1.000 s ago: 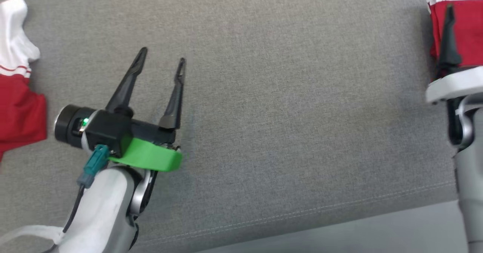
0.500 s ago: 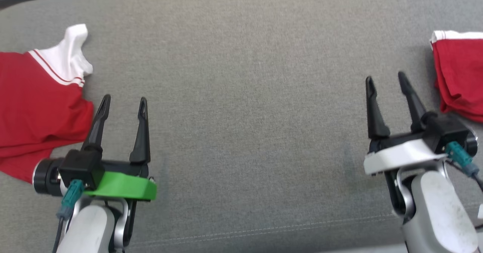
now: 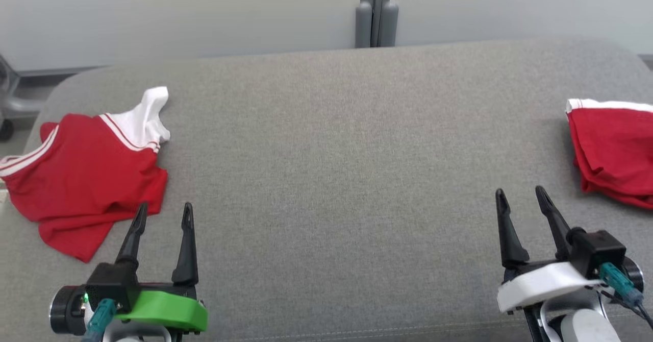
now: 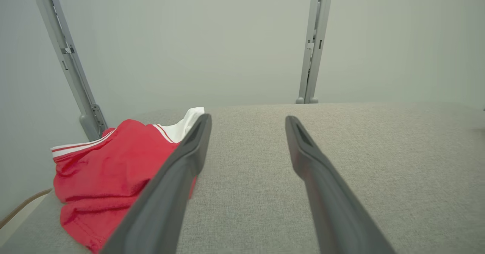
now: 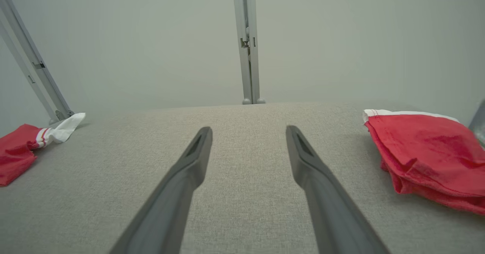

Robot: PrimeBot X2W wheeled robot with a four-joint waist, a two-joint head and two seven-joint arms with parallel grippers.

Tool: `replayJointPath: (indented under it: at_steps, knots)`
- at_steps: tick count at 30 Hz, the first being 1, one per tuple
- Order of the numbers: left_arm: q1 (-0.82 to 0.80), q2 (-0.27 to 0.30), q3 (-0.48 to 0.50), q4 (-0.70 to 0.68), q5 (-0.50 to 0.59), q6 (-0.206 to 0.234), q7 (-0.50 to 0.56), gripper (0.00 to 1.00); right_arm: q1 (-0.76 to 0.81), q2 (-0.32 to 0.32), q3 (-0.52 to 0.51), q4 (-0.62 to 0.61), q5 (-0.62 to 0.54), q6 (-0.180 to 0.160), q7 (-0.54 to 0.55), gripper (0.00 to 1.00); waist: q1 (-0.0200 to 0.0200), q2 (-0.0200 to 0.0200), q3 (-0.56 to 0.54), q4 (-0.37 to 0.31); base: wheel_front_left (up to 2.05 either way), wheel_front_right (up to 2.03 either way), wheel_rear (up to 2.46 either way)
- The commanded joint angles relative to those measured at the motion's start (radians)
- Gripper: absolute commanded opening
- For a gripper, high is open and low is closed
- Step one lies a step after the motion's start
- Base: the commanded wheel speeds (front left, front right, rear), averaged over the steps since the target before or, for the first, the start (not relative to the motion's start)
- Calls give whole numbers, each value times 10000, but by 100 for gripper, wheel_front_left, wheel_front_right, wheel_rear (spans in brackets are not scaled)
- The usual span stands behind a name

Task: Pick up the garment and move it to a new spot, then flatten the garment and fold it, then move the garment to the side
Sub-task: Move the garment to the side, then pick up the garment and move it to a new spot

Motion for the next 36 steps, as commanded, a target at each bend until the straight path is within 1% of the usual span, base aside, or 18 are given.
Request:
replayJointPath:
  at_steps: [1,11,28,32,36]
  knots:
    - [154,95,4,1,-73,-6,-9,100,201,-15,-53,-150,-21,-18,67,100,1,0,-395,50,0,0,0]
    - [375,177,-61,106,-191,-44,107,100,768,0,-104,-730,25,-16,341,100,1,0,-671,35,0,0,0]
    - [137,149,-167,314,-325,22,265,100,962,2,-103,-843,164,-16,351,100,1,0,-662,118,0,0,0]
    - [11,136,-202,344,-313,38,264,100,1034,1,-125,-867,178,-16,342,100,1,0,-660,388,0,0,0]
    - [-221,24,-304,392,-253,45,291,100,1148,-1,-139,-1027,83,-16,393,100,1,0,-633,1098,0,0,0]
